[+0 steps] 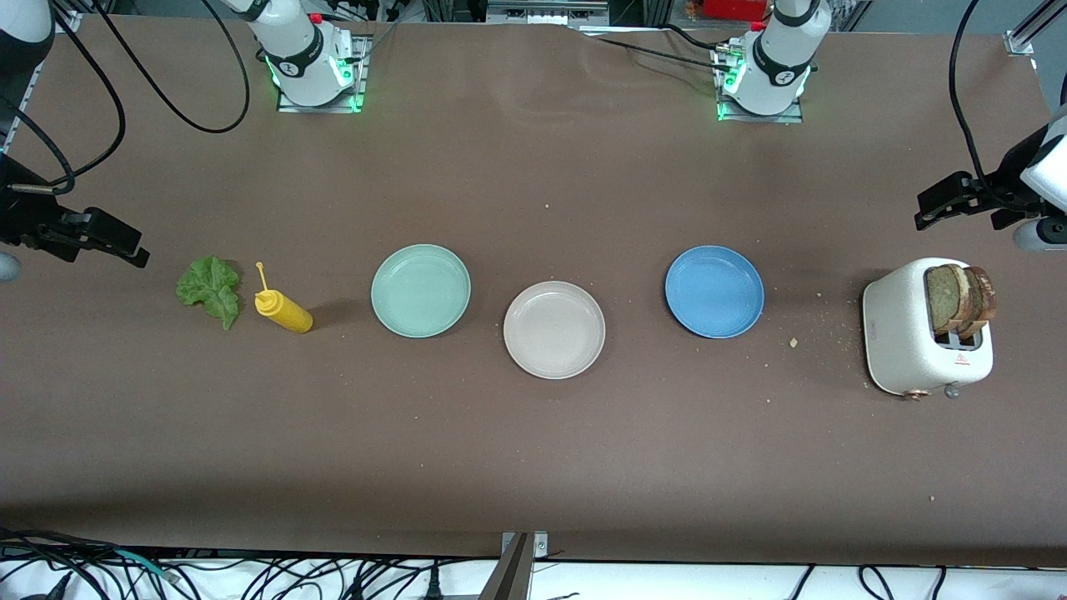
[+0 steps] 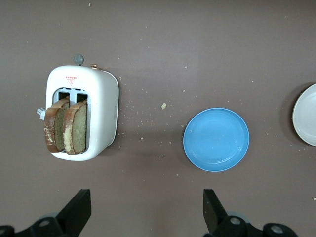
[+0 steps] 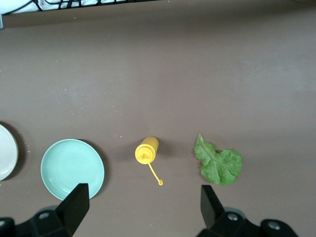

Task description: Make sandwich in beige plate with both arms

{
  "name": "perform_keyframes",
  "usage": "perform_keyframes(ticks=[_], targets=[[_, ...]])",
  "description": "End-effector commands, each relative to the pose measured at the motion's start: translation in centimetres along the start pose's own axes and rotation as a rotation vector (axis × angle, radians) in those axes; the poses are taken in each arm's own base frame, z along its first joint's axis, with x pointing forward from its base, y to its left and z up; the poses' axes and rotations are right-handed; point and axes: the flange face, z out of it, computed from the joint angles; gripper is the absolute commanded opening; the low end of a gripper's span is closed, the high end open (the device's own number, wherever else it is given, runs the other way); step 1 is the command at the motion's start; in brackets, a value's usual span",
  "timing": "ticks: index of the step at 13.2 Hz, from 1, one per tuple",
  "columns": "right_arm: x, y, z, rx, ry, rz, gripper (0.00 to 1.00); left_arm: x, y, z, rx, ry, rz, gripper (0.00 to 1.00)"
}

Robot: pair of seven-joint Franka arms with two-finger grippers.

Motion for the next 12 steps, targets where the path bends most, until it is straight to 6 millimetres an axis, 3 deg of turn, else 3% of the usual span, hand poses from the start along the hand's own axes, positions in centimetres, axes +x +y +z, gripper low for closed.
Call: perform_keyframes(ticks=[1, 3, 8, 12], targets=[[-0.3, 0.7, 0.4, -0.037, -0.029, 0.009, 1.00, 0.2, 0.1, -0.3, -0.006, -0.001, 0.016, 1.00], [-0.3, 0.9, 0.3, -0.039, -0.027, 0.009, 1.00, 0.3, 0.0, -0.4, -0.006, 0.002, 0.015, 1.00], [0.2, 0.9, 2.4, -0.067, -0.071, 0.004, 1.00, 0.3, 0.0, -0.3, -0.006, 0.004, 0.015, 1.00], [0.0, 0.8, 2.2, -0.070, -0.074, -0.004, 1.00, 0.4, 0.0, 0.0, -0.005, 0.001, 0.015, 1.00]])
